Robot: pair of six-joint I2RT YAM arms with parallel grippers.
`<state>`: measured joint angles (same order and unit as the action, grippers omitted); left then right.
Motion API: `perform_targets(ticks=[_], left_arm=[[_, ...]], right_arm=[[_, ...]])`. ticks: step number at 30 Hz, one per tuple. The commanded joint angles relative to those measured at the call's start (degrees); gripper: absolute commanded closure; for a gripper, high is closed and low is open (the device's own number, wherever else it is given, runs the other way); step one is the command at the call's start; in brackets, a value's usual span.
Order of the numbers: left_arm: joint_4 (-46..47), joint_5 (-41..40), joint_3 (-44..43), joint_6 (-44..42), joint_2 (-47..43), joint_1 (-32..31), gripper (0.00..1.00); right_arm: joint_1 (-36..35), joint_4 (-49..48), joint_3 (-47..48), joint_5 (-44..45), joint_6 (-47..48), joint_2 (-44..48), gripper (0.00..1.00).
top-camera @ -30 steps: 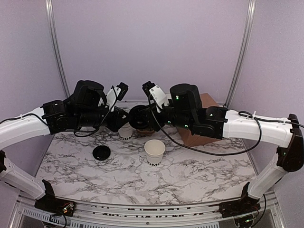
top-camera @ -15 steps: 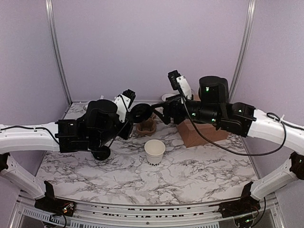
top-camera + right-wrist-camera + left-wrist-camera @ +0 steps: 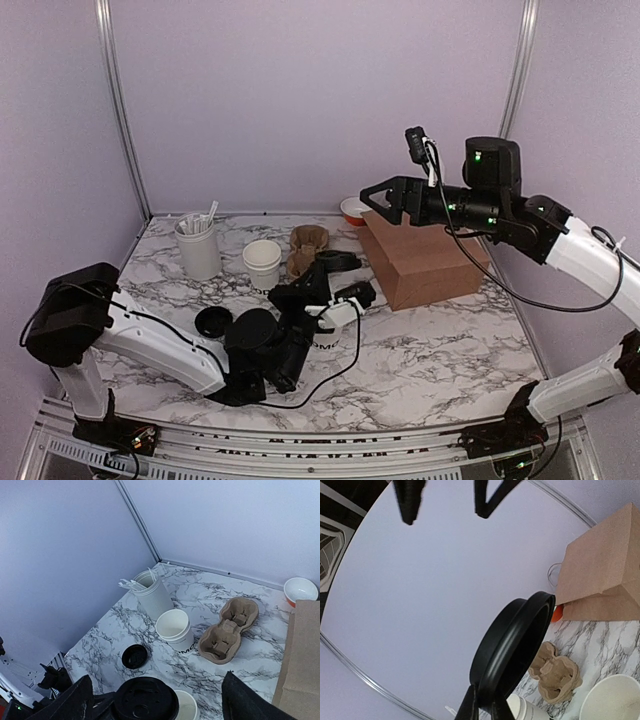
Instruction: Pack the takeout coffee
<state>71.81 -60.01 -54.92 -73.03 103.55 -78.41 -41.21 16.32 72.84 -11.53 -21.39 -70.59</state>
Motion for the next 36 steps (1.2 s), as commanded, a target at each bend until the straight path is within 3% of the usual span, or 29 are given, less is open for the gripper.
perform_targets(ticks=[1,11,24,36], left_arm=[[29.91,-1.21,-0.19,-25.4,6.31,-1.23,1.0],[30.02,-0.9,2.67,-26.22,7.95,-3.62,1.0],[29.75,-0.86,4.49,-25.84,8.3,-5.57,1.0],[29.59,-0.73,4.17,-25.94,8.33,-5.92,0.99]], right_arm=[[0.34,6.96,4.12,-1.31,2.09,-0.96,0.15],[0.19,16.3,4.61,-2.7,6.61,-5.17,0.14],[-2.74,16.03,5.1,-10.77,8.49,-11.08,0.09],[-4.94,16.4,5.2,-12.06,8.29,-13.4,0.07]])
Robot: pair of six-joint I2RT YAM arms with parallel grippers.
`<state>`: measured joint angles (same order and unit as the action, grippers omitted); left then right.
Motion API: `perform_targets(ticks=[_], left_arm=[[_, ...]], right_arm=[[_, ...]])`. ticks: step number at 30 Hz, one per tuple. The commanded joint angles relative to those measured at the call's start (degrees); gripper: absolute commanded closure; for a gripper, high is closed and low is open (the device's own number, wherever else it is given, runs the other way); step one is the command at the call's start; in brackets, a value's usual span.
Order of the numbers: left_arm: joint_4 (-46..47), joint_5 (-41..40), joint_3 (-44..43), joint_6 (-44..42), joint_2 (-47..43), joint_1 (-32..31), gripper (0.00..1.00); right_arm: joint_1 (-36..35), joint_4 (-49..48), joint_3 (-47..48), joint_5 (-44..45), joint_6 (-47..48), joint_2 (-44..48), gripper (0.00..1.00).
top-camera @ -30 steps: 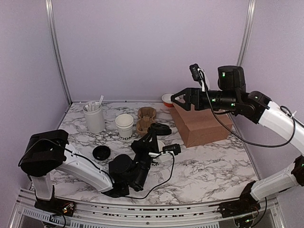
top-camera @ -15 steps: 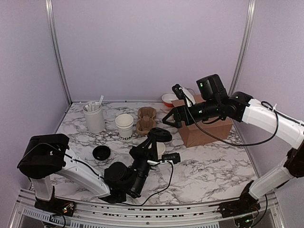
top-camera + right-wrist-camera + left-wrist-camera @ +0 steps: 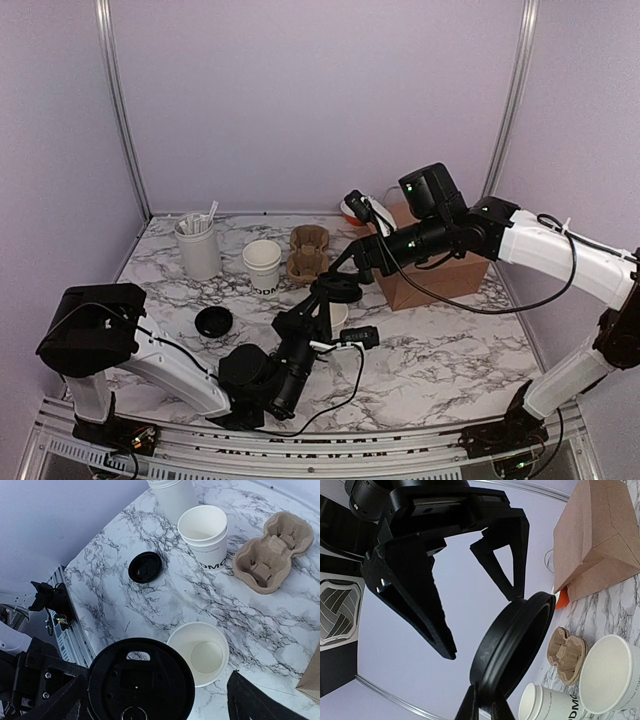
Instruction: Pack the takeout coffee
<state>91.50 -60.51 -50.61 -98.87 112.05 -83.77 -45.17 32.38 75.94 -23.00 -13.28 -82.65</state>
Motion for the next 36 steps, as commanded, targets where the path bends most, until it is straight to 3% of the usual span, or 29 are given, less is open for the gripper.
perform_targets(ticks=[1,6,11,15,25,36], left_arm=[[9.84,-0.34,-0.29,-0.1,0.03,-0.72,0.99],[8.64,-0.63,-3.34,0.12,1.79,-1.69,0.97],[7.18,-1.45,-9.9,-0.33,6.73,-2.71,0.96],[0.31,-2.89,-13.84,3.45,10.41,-4.29,0.95],[-15.72,-6.77,-19.36,17.82,20.24,-8.81,0.94],[-42.35,-5.33,-18.97,40.01,18.12,-9.09,0.94]], right_arm=[[-1.01,0.52,2.13,0.3,-0.08,-1.28,0.07],[0.42,2.25,0.39,10.14,-2.72,2.19,0.07],[5.22,1.44,-7.41,17.58,-7.78,12.11,0.07],[5.77,2.4,-12.83,22.94,-10.22,19.28,0.05],[5.92,0.46,-25.36,22.45,-14.18,28.48,0.06],[5.97,-2.81,-30.8,20.82,-15.93,30.52,0.06]])
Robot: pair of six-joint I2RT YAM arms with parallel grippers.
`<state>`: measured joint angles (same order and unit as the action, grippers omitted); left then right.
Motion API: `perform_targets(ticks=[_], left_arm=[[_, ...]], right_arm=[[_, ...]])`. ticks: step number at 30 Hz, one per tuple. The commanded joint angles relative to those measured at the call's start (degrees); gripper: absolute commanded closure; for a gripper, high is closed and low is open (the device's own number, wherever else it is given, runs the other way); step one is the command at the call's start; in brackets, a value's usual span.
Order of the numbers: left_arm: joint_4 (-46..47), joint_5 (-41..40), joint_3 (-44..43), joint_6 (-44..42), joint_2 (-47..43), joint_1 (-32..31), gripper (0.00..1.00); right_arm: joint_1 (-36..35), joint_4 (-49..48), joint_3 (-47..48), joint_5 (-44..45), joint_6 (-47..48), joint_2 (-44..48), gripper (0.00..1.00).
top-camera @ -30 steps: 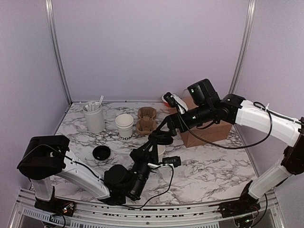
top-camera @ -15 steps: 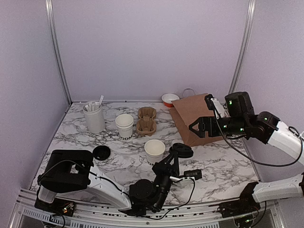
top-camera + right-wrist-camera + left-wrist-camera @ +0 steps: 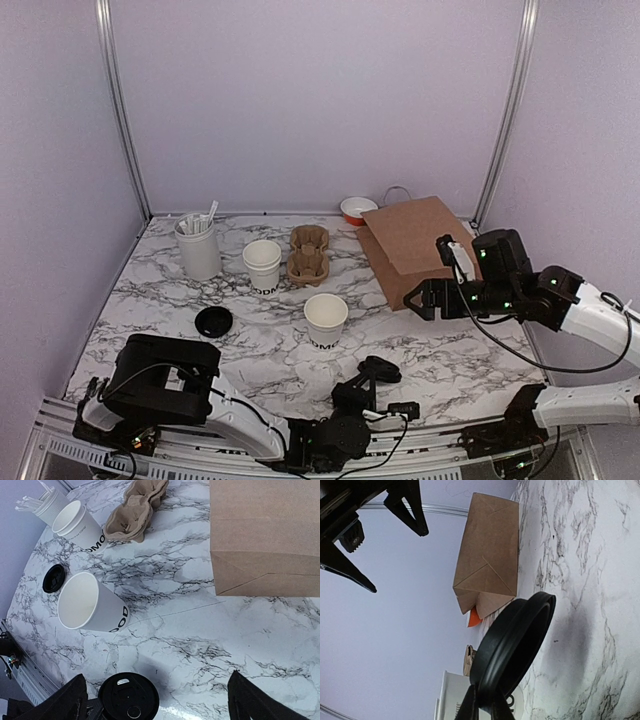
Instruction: Pack the takeout coffee
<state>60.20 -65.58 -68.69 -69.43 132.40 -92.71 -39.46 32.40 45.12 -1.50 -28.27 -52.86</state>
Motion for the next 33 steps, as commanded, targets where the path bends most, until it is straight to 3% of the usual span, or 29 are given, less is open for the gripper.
perform_targets(ticks=[1,5,14,24,33], left_arm=[[-12.16,-0.32,-0.86,11.41,-2.31,-0.23,0.94],[-15.01,-0.53,-0.3,14.15,-2.53,-0.75,0.89],[-28.09,-0.45,0.8,27.77,-7.84,-1.16,0.65],[-53.5,5.8,3.08,56.65,-18.88,-1.16,0.35],[-62.75,10.01,7.51,71.87,-25.64,-1.16,0.3]], right_arm=[[0.26,-2.99,-0.14,-0.76,-0.99,0.66,0.06],[0.26,-3.39,-0.84,-0.94,-1.01,0.7,0.06],[0.18,-3.51,-2.38,-3.28,-1.21,0.7,0.06],[-3.17,-2.37,-3.31,-3.31,-0.59,-3.12,0.06],[-7.88,-5.52,-4.3,-1.77,-2.36,-8.42,0.06]])
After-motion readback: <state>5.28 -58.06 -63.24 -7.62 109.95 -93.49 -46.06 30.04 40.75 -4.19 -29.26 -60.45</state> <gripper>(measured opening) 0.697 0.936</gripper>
